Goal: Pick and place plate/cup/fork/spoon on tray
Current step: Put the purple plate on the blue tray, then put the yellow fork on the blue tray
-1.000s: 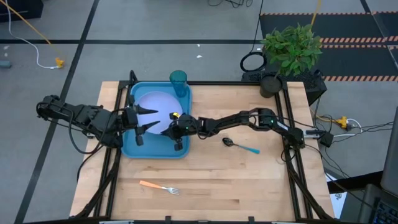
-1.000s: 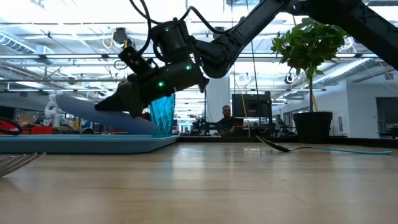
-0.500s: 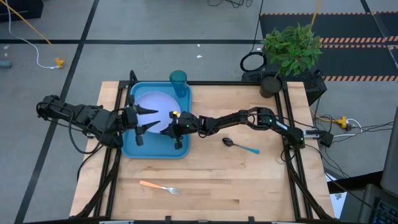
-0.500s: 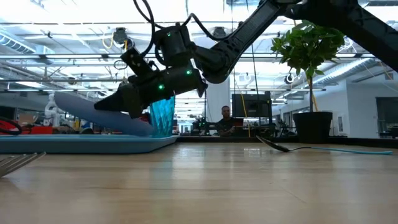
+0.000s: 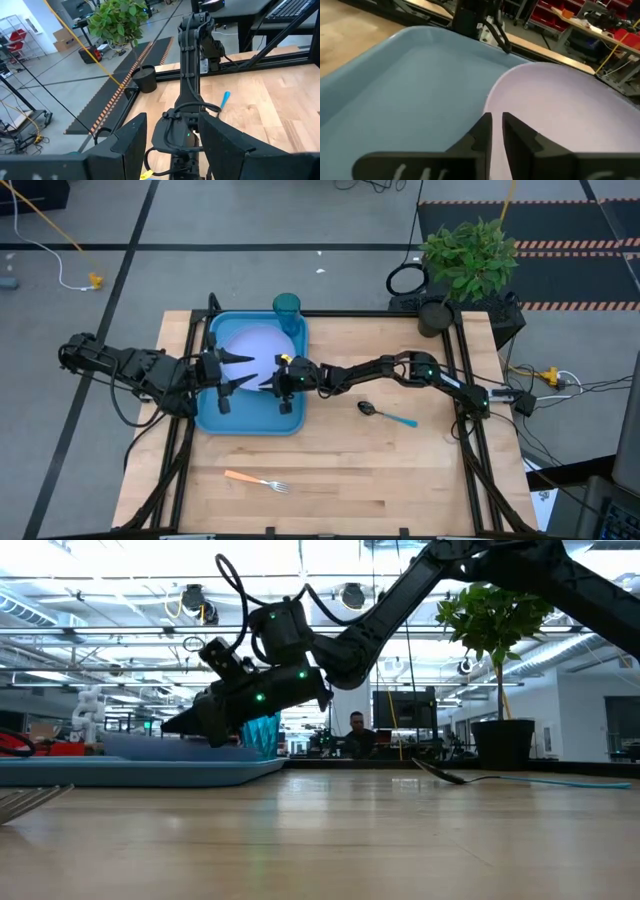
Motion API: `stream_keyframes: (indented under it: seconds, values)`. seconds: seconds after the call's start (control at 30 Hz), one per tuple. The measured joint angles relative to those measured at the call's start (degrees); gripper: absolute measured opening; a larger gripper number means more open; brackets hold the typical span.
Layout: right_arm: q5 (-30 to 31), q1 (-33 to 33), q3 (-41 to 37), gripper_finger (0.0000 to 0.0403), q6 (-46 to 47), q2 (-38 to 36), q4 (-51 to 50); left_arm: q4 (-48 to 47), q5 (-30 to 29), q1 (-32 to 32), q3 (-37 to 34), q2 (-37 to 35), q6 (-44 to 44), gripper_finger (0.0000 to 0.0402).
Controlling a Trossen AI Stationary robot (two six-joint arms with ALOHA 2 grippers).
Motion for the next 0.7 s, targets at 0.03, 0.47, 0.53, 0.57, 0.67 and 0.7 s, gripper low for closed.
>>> stream_keyframes:
  seconds: [0.03, 0.47, 0.53, 0.57, 0.67, 0.7]
  values:
    - [0.0, 0.0, 0.0, 0.0043, 0.3, 0.0, 0.2, 0.0, 0.0, 0.0, 0.0, 0.0, 0.1, 0.0182]
    - [-0.2, 2.4, 0.0, 0.0111, 4.6, -11.1, -15.2, -0.1, 0.0, 0.0, 0.0, 0.0, -0.2, 0.0182]
    - [0.0, 3.3, 0.0, 0.0122, 4.8, -14.0, -22.9, 0.0, 0.1, -0.1, 0.0, 0.4, -0.6, 0.0182]
    - [0.0, 3.9, -0.1, 0.0126, 5.2, -15.5, -27.1, 0.0, 0.3, -0.1, 0.0, 0.5, -0.7, 0.0182]
    - [0.1, 5.5, -2.4, 0.0135, 7.3, -20.5, -35.2, 0.1, 2.5, -0.2, 0.0, 1.5, -1.3, 0.0182]
    - [0.1, 6.1, -3.7, 0.0136, 8.1, -22.3, -36.8, 0.2, 3.2, -0.2, 0.0, 2.0, -1.3, 0.0182]
